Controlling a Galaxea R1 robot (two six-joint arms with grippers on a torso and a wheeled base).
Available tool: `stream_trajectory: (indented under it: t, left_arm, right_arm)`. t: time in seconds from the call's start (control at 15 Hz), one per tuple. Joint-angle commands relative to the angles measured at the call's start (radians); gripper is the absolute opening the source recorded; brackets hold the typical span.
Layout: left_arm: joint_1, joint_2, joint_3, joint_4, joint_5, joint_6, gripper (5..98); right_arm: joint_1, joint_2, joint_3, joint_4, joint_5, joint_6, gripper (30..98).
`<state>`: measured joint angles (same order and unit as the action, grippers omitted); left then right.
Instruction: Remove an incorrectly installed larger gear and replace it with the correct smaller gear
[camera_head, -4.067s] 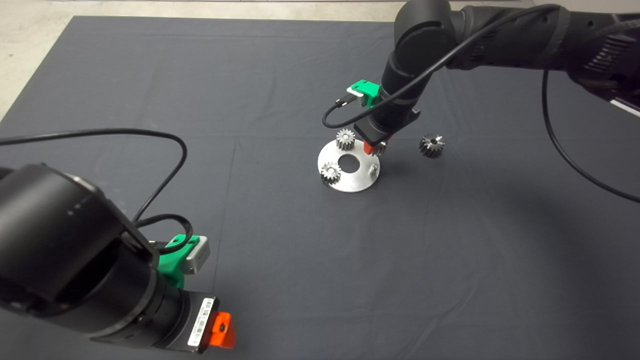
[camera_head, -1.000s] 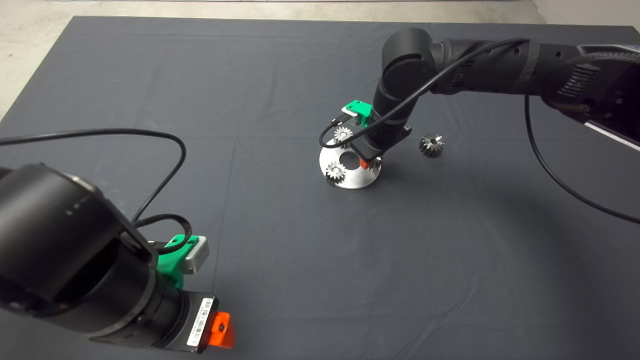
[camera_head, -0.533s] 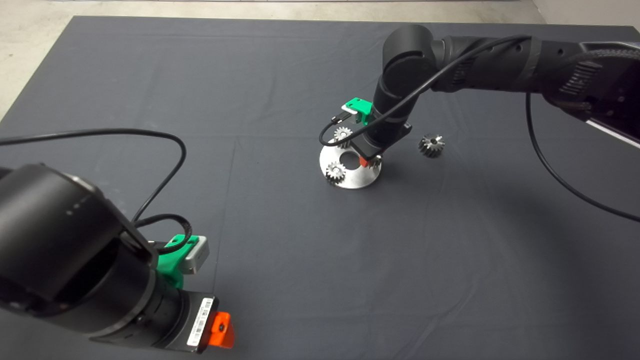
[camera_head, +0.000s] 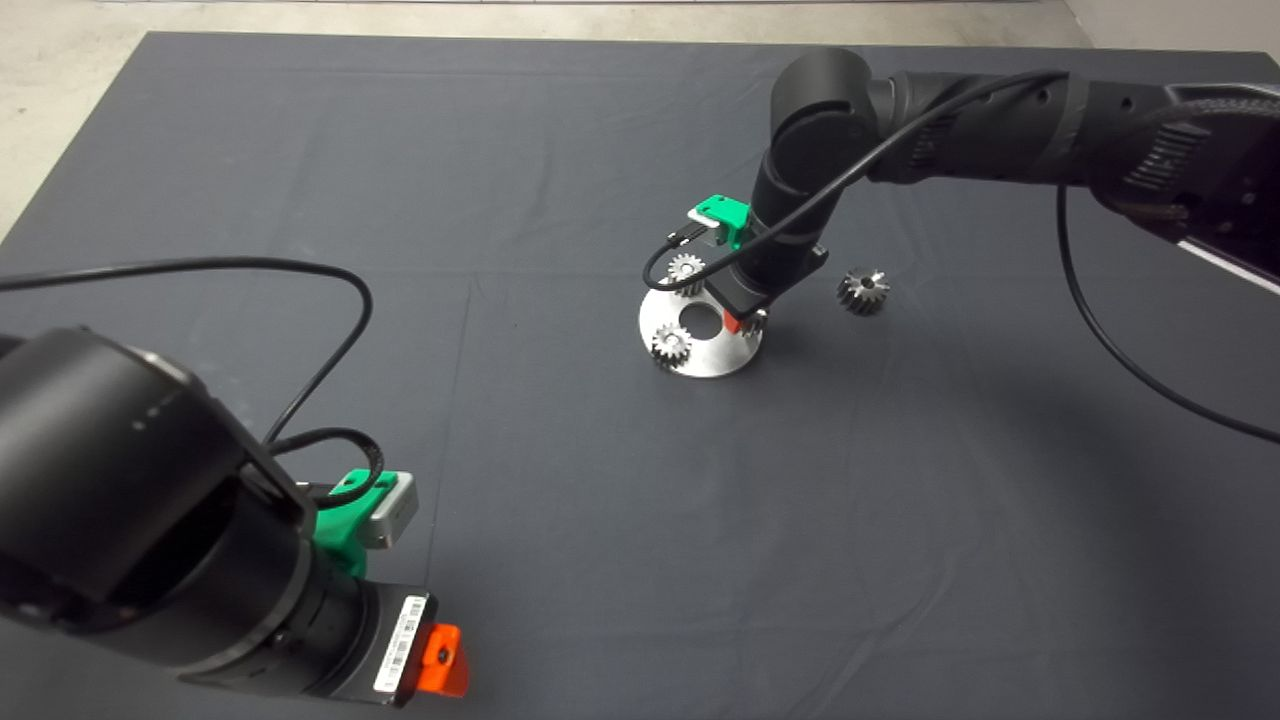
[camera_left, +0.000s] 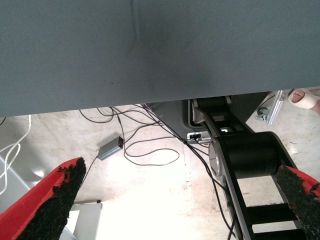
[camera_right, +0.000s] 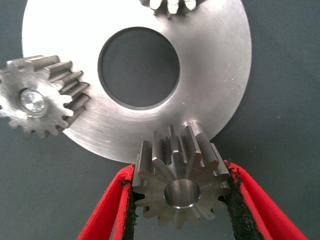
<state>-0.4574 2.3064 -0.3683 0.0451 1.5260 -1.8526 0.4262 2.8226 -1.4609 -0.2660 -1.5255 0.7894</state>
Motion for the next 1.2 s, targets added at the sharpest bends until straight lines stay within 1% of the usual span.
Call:
stream_trajectory:
  t: [0.0,0.4,0.67,1.13]
  left_arm:
    - [-0.006,-0.005,0.017,-0.020,0.016,0.000,98.2]
    - [-0.006,-0.003,0.017,-0.021,0.016,0.000,98.2]
    - [-0.006,-0.003,0.017,-0.021,0.016,0.000,98.2]
    - [-0.006,-0.003,0.017,-0.021,0.016,0.000,98.2]
  right_arm:
    - [0.029,-0.005,-0.002,-0.029,-0.081,-0.018,40.4]
    - [0.023,-0.007,-0.010,-0.042,-0.081,-0.025,40.4]
    - [0.016,-0.005,-0.059,-0.042,-0.077,-0.047,40.4]
    - [0.000,-0.007,-0.059,-0.042,-0.077,-0.045,40.4]
